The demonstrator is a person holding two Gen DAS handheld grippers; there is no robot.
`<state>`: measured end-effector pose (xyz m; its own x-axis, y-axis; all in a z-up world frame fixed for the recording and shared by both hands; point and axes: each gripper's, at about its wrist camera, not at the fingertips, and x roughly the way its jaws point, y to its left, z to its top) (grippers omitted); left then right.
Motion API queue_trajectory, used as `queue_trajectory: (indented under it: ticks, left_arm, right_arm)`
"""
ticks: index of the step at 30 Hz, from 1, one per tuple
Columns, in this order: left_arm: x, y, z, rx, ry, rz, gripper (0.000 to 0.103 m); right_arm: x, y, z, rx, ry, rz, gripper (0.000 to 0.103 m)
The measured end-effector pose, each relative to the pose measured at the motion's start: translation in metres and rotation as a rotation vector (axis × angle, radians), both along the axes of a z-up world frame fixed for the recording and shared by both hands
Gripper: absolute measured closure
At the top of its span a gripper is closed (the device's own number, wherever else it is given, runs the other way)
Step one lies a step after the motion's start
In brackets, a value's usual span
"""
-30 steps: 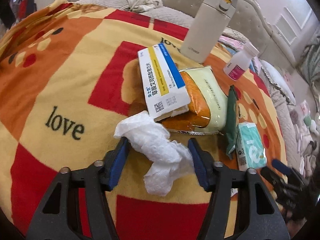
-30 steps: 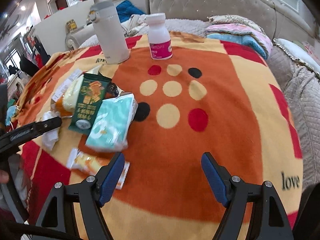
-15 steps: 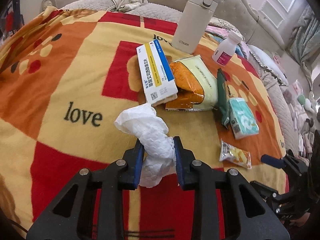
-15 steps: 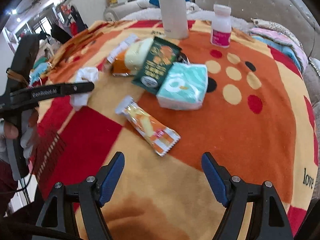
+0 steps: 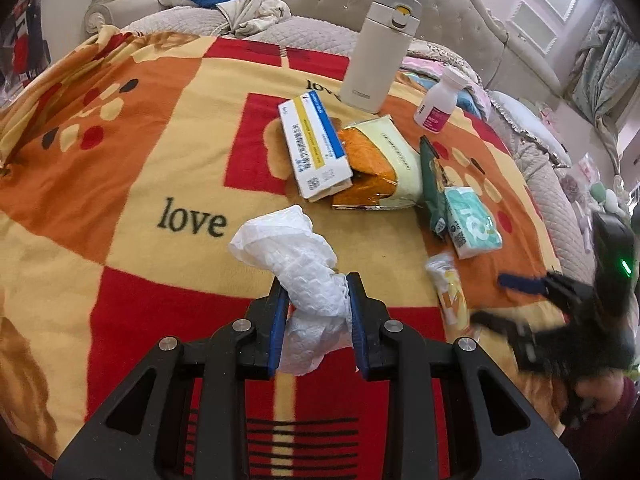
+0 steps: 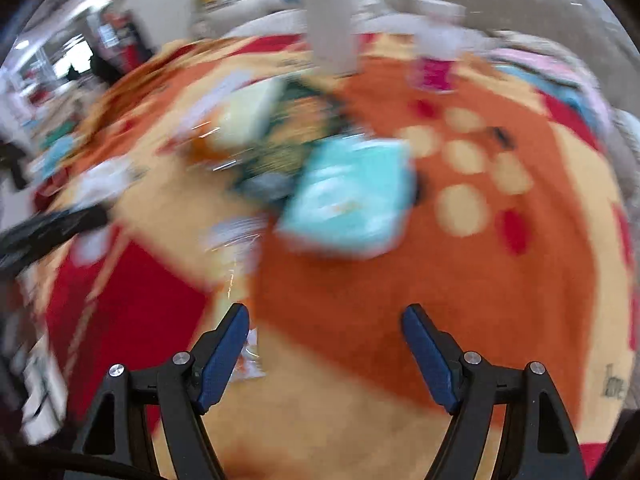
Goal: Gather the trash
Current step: 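Grasp the second orange snack bar with the right tool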
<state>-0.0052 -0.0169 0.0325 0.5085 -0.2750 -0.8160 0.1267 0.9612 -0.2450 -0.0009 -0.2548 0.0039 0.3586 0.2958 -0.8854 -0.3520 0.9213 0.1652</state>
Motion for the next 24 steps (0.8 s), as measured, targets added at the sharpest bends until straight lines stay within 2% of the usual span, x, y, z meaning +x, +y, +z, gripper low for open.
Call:
queue_trajectory:
  ticks: [4, 6, 8, 10, 11, 12, 14, 15, 17, 24]
  left_arm:
    - [-0.001, 0.005, -0.001, -0.005, 0.002, 0.013, 0.077]
    - [-0.002, 0.006, -0.001, -0.011, 0.002, 0.014, 0.077]
    - [-0.004, 0.004, -0.001, -0.012, 0.001, 0.011, 0.077]
    - [-0.006, 0.001, 0.000, -0.013, -0.001, 0.005, 0.077]
    - [-0.007, -0.001, 0.000, -0.014, -0.002, 0.003, 0.077]
    - [-0.007, -0.002, 0.000, -0.015, -0.001, 0.000, 0.077]
    - [-0.008, -0.005, 0.000, -0.019, -0.001, -0.006, 0.077]
    - [-0.009, -0.007, 0.001, -0.020, -0.002, -0.010, 0.077]
    - [-0.012, -0.013, 0.003, -0.023, -0.005, -0.022, 0.077]
    - [-0.017, -0.046, 0.007, -0.044, -0.013, -0.091, 0.077]
  right_arm:
    - [-0.017, 0.015, 0.010, -0.034, -0.063, 0.013, 0.026]
    - [-0.017, 0.018, 0.012, 0.040, -0.060, 0.003, 0.026]
    - [-0.015, 0.024, 0.013, 0.065, -0.072, -0.017, 0.026]
    - [-0.014, 0.035, 0.009, 0.057, -0.084, -0.017, 0.035]
    - [-0.016, 0.041, 0.005, 0.043, -0.088, -0.013, 0.053]
    - [-0.015, 0.047, 0.001, 0.025, -0.086, -0.011, 0.066]
    - [-0.015, 0.055, -0.004, 0.000, -0.102, -0.007, 0.070]
    - [-0.017, 0.054, -0.003, -0.002, -0.119, -0.005, 0.075]
    - [-0.020, 0.049, -0.002, 0.007, -0.119, -0.007, 0.078]
    - [-0.040, 0.014, 0.019, 0.052, -0.161, -0.054, 0.080]
